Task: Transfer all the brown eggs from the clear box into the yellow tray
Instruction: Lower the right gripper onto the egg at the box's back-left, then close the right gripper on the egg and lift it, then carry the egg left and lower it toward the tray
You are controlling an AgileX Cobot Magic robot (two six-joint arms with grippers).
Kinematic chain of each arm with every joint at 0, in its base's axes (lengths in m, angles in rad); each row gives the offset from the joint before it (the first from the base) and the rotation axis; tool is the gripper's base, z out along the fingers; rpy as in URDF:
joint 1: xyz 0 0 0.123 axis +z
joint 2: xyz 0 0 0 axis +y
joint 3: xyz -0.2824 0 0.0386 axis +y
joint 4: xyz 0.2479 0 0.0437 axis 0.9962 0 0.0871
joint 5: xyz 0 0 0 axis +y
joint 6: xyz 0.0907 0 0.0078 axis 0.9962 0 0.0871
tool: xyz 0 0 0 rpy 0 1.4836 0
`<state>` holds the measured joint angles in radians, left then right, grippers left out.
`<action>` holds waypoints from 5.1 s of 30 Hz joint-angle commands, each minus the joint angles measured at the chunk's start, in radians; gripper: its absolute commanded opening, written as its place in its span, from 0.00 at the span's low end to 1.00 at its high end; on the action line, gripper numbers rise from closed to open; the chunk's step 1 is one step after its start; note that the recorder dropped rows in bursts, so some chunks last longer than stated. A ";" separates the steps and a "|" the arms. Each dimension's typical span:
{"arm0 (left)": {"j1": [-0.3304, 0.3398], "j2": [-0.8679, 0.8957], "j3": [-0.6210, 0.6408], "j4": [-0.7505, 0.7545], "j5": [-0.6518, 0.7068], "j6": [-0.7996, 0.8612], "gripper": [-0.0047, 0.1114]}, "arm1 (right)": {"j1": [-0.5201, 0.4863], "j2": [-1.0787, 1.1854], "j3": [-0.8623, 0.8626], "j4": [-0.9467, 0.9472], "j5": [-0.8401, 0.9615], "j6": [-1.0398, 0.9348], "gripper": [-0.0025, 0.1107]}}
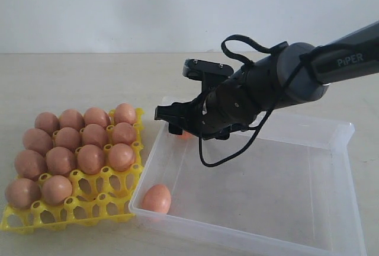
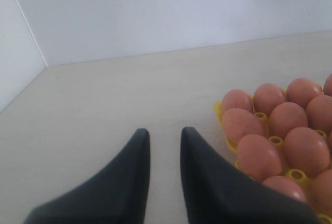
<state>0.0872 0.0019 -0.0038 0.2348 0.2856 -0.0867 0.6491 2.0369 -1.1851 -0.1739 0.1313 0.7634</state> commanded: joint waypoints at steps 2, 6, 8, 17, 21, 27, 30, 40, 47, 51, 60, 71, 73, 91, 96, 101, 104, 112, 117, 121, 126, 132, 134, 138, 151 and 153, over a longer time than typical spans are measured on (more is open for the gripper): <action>0.002 -0.002 0.004 -0.002 -0.002 -0.002 0.23 | 0.002 -0.001 -0.004 -0.002 -0.037 -0.014 0.59; 0.002 -0.002 0.004 -0.002 -0.002 -0.002 0.23 | 0.002 -0.001 -0.004 0.002 -0.037 -0.014 0.59; 0.002 -0.002 0.004 -0.002 -0.002 -0.002 0.23 | 0.002 -0.001 -0.004 0.005 -0.045 -0.014 0.59; 0.002 -0.002 0.004 -0.002 -0.002 -0.002 0.23 | 0.002 -0.001 -0.004 0.005 -0.043 -0.032 0.59; 0.002 -0.002 0.004 -0.002 -0.002 -0.002 0.23 | 0.002 -0.001 -0.004 0.005 -0.038 -0.034 0.59; 0.002 -0.002 0.004 -0.002 -0.002 -0.002 0.23 | 0.002 -0.001 -0.004 0.007 -0.036 -0.039 0.59; 0.002 -0.002 0.004 -0.002 -0.002 -0.002 0.23 | 0.002 -0.001 -0.004 0.008 -0.031 -0.040 0.59; 0.002 -0.002 0.004 -0.002 -0.002 -0.002 0.23 | 0.002 -0.001 -0.004 0.011 -0.007 -0.056 0.59; 0.002 -0.002 0.004 -0.002 -0.002 -0.002 0.23 | 0.002 -0.001 -0.004 0.065 -0.011 -0.106 0.59; 0.002 -0.002 0.004 -0.002 -0.002 -0.002 0.23 | 0.009 0.001 -0.004 0.086 -0.016 -0.138 0.59; 0.002 -0.002 0.004 -0.002 -0.002 -0.002 0.23 | 0.014 0.010 -0.011 0.088 -0.031 -0.142 0.59; 0.002 -0.002 0.004 -0.002 -0.002 -0.002 0.23 | 0.022 0.047 -0.088 0.088 0.019 -0.157 0.59; 0.002 -0.002 0.004 -0.002 -0.002 -0.002 0.23 | 0.022 0.047 -0.096 0.088 0.019 -0.163 0.59; 0.002 -0.002 0.004 -0.002 -0.002 -0.002 0.23 | 0.022 0.049 -0.100 0.088 0.020 -0.182 0.02; 0.002 -0.002 0.004 -0.002 -0.002 -0.002 0.23 | 0.022 0.027 -0.100 0.088 0.093 -0.227 0.02; 0.002 -0.002 0.004 -0.002 -0.002 -0.002 0.23 | 0.022 -0.037 -0.100 0.084 0.160 -0.326 0.02; 0.002 -0.002 0.004 -0.002 -0.002 -0.002 0.23 | 0.022 -0.089 -0.100 0.084 0.173 -0.359 0.02; 0.002 -0.002 0.004 -0.002 -0.002 -0.002 0.23 | 0.022 -0.247 -0.018 0.086 0.177 -0.454 0.02; 0.002 -0.002 0.004 -0.002 -0.002 -0.002 0.23 | 0.051 -0.358 0.140 0.090 0.009 -0.609 0.02; 0.002 -0.002 0.004 -0.002 -0.002 -0.002 0.23 | 0.099 -0.429 0.255 0.090 -0.186 -0.644 0.02; 0.002 -0.002 0.004 -0.002 -0.002 -0.002 0.23 | 0.183 -0.450 0.332 0.083 -0.439 -0.642 0.02; 0.002 -0.002 0.004 -0.002 -0.002 -0.002 0.23 | 0.263 -0.421 0.339 0.081 -0.579 -0.581 0.02; 0.002 -0.002 0.004 -0.002 -0.002 -0.002 0.23 | 0.269 -0.409 0.339 0.081 -0.622 -0.555 0.02; 0.002 -0.002 0.004 -0.002 -0.002 -0.002 0.23 | 0.279 -0.382 0.339 0.074 -0.649 -0.519 0.02; 0.002 -0.002 0.004 -0.002 -0.002 -0.002 0.23 | 0.279 -0.351 0.463 -0.018 -0.832 -0.395 0.02; 0.002 -0.002 0.004 -0.002 -0.002 -0.002 0.23 | 0.279 -0.349 0.474 -0.137 -0.880 -0.370 0.02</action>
<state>0.0872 0.0019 -0.0038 0.2348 0.2856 -0.0867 0.9272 1.6889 -0.7303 -0.1840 -0.6722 0.3672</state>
